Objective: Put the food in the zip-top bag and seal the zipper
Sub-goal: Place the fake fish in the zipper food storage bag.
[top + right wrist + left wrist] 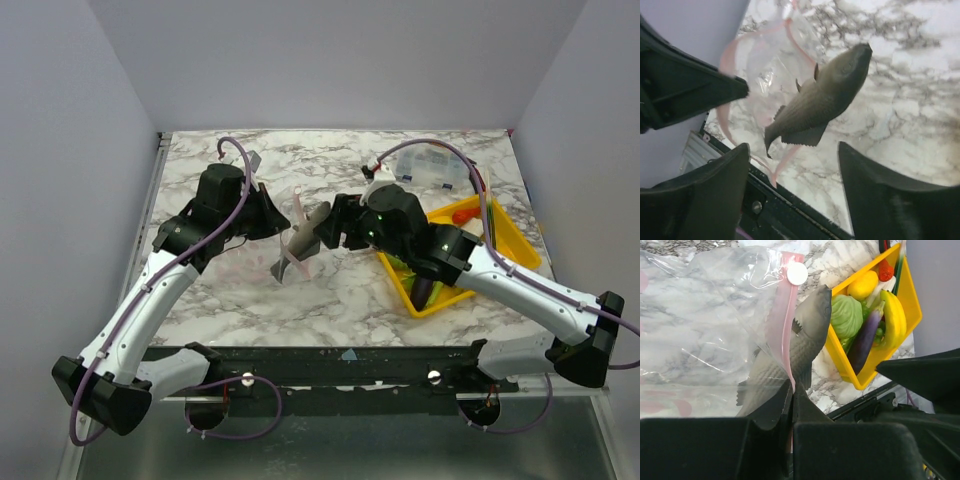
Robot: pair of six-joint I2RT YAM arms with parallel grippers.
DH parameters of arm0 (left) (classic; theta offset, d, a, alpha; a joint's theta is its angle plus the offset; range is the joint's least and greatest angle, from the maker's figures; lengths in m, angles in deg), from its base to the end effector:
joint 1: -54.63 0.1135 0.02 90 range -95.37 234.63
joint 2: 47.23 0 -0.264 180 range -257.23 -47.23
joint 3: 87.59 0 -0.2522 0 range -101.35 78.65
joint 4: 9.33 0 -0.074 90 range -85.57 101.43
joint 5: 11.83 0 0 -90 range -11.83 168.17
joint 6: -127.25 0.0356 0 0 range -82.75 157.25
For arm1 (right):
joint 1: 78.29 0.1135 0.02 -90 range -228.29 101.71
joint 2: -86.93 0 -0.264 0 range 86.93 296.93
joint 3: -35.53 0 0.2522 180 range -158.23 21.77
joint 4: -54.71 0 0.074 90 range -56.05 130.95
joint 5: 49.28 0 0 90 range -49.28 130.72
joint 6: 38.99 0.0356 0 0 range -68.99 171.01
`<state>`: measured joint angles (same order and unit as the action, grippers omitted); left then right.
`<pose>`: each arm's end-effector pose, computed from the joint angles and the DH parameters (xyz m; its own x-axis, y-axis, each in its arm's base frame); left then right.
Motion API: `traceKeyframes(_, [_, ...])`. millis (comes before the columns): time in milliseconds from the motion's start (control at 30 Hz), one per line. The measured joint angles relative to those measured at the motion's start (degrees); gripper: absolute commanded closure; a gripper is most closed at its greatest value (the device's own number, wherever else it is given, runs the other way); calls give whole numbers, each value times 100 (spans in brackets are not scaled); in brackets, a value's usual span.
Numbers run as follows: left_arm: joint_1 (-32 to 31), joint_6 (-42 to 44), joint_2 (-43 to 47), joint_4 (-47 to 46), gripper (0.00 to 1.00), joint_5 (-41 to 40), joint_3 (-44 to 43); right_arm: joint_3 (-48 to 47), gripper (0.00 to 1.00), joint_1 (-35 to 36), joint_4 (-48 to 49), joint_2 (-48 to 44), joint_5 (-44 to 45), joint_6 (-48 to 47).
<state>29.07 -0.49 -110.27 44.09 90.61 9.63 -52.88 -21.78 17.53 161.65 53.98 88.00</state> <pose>0.2026 -0.1054 0.3737 -0.7525 -0.3027 -0.5849 0.1549 0.7819 -0.6038 0.1696 0.2416 0.3845 -0.5942 0.1632 -0.7876 -0.4233 0.7691 0.4788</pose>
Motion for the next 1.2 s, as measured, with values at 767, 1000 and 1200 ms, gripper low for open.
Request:
traceKeyframes(767, [-157,-431,-1744,-772,100,-48,966,3346,13,-1403,3263,820,-1056,1921])
traceKeyframes(1000, [-164,-595,-1818,-929,100,-155,1121,3357,15,-1381,3705,1156,-885,2426])
traceKeyframes(1200, [-195,-649,-1847,-1038,100,-170,1121,3353,17,-1381,4232,1932,-892,2616])
